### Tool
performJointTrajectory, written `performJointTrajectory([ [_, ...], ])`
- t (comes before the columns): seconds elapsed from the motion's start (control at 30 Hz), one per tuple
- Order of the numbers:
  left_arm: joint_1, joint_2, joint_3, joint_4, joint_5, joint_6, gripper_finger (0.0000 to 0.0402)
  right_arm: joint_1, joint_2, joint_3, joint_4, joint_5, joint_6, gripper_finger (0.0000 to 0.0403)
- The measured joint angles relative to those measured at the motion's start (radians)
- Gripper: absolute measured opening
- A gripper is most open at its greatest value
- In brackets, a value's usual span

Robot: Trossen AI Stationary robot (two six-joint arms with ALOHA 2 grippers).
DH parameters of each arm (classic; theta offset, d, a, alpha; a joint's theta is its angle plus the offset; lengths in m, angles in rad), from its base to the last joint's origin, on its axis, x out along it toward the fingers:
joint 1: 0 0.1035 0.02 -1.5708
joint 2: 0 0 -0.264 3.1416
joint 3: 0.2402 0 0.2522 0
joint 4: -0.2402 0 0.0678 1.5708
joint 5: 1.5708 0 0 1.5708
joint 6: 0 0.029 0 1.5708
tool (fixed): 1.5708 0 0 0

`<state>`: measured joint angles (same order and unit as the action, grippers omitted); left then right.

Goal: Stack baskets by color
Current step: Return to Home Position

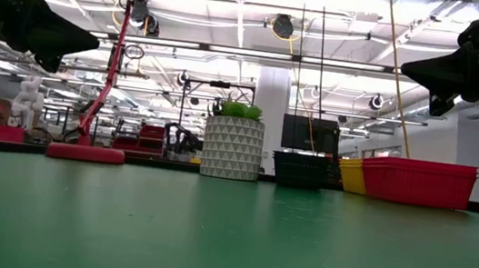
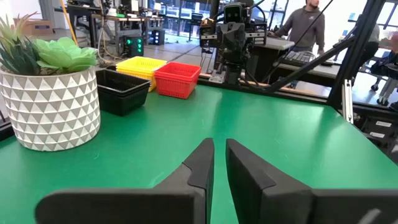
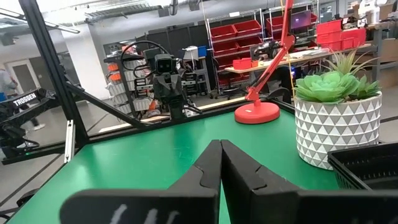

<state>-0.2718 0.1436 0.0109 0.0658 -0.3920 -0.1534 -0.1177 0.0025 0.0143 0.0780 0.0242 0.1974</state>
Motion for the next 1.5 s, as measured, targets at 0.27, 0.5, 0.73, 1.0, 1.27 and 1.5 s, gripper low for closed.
performJointTrajectory([
  [0.27,0.0,0.0,0.0,0.0,0.0,0.0,0.0042,0.0,0.0,0.0,0.0,0.0,0.0,0.0],
  [0.5,0.0,0.0,0.0,0.0,0.0,0.0,0.0041,0.0,0.0,0.0,0.0,0.0,0.0,0.0],
  [0.73,0.0,0.0,0.0,0.0,0.0,0.0,0.0042,0.0,0.0,0.0,0.0,0.0,0.0,0.0],
  [1.0,0.0,0.0,0.0,0.0,0.0,0.0,0.0042,0.0,0.0,0.0,0.0,0.0,0.0,0.0],
  [1.27,0.0,0.0,0.0,0.0,0.0,0.0,0.0042,0.0,0.0,0.0,0.0,0.0,0.0,0.0],
  [1.5,0.0,0.0,0.0,0.0,0.0,0.0,0.0042,0.0,0.0,0.0,0.0,0.0,0.0,0.0],
])
